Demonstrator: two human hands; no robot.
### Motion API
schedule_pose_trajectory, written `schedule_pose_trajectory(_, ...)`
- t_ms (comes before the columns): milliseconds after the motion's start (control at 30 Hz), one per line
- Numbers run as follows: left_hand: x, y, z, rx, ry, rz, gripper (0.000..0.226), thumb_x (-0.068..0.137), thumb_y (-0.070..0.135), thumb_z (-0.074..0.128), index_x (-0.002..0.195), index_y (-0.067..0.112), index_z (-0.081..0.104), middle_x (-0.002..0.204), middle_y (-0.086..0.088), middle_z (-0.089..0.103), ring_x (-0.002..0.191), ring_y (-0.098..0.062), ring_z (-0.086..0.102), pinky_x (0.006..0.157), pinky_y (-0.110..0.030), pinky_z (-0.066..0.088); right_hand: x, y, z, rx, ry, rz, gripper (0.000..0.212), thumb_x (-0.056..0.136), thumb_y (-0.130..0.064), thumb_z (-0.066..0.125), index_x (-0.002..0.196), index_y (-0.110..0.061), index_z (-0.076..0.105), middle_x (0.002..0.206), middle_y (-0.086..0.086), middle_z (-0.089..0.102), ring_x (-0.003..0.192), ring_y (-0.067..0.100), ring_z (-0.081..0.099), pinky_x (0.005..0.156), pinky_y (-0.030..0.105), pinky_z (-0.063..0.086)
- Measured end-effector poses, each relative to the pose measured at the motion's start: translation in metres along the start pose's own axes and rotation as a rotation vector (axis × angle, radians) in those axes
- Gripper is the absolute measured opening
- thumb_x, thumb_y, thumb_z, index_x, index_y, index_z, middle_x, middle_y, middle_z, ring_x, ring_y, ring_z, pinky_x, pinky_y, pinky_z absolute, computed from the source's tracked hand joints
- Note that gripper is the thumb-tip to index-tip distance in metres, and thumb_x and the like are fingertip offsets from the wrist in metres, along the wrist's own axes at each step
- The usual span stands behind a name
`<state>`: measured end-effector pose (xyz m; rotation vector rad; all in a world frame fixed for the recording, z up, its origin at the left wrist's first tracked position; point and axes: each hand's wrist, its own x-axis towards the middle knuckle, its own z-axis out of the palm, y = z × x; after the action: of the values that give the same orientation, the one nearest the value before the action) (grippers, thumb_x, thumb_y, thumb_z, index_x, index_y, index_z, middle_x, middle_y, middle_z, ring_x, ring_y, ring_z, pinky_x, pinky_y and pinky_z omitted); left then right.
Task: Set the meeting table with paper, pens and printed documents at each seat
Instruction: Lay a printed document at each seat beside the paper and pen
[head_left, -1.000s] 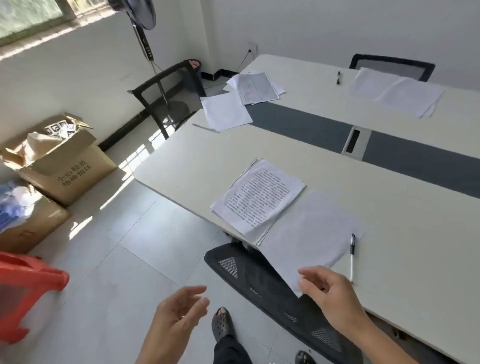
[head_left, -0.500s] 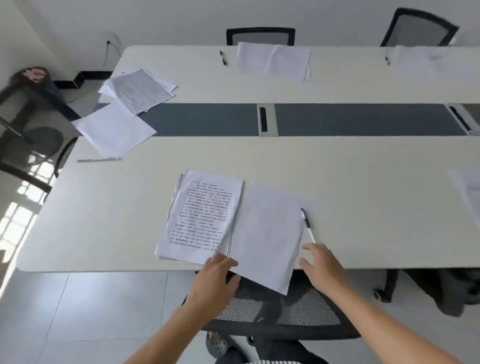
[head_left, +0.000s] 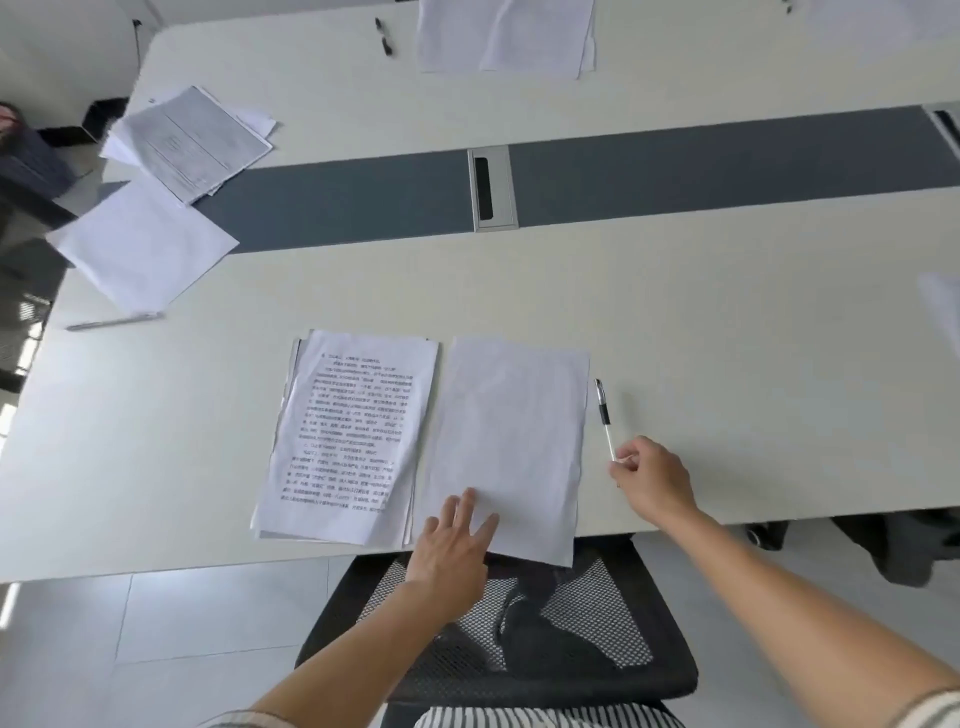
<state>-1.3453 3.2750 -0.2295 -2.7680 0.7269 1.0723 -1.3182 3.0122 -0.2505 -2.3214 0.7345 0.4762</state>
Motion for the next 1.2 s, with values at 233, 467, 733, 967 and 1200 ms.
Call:
schedule_pose_trajectory(233,0.033,0.057,-0.026,-0.124,0.036,0.054,0.055,0.095,0.025,0.042,0.147,0.019,0.024,0.160,-0.014,0.004,0.137,-0.033,0.025,0.110,-0.043,0.030,0.009,-0.037,-0.001,0.044,-0.035,-0.093,0.016,0.087,-0.024,0.064,0.100,-0.015,0.062,0.092,0.001,0.073,0.088,0.023,0.067,0.076,0.029,0.050)
schedule_pose_trajectory(467,0.018,0.017,-0.017,-0.130,0.092,-0.039,0.056,0.097,0.028,0.042,0.149,0.022,0.021,0.162,-0.009,-0.002,0.148,-0.028,0.007,0.117,-0.042,0.019,0.011,-0.050,0.036,-0.018,-0.124,-0.074,0.018,0.084,-0.021,0.063,0.098,-0.010,0.061,0.101,0.007,0.071,0.094,0.028,0.066,0.081,0.033,0.053)
schedule_pose_trajectory(733,0.001,-0.069,-0.009,-0.404,0.351,-0.383,0.054,0.096,0.037,0.045,0.146,0.026,0.031,0.161,-0.007,0.011,0.147,-0.027,0.013,0.118,-0.046,0.022,0.003,-0.054,0.026,-0.217,-0.065,-0.144,0.038,0.085,-0.040,0.063,0.114,-0.016,0.059,0.101,-0.001,0.071,0.095,0.025,0.065,0.077,0.031,0.050)
schedule_pose_trajectory(967,-0.027,-0.149,0.043,-0.456,0.207,-0.597,0.067,0.092,0.043,0.047,0.150,0.035,0.015,0.157,-0.011,0.011,0.143,-0.035,0.018,0.114,-0.053,0.029,-0.023,-0.121,0.057,0.294,-0.453,-0.063,0.049,0.085,-0.032,0.069,0.128,-0.013,0.055,0.111,0.003,0.065,0.101,0.020,0.064,0.088,0.034,0.055)
schedule_pose_trajectory(1200,-0.052,-0.124,0.066,-0.477,0.149,-0.519,0.068,0.093,0.042,0.045,0.150,0.041,0.008,0.161,-0.002,-0.004,0.146,-0.028,0.007,0.113,-0.045,0.034,-0.033,-0.185,0.123,0.631,-0.639,0.235,0.037,0.083,-0.021,0.074,0.114,-0.009,0.059,0.102,0.006,0.072,0.077,0.019,0.065,0.059,0.025,0.047)
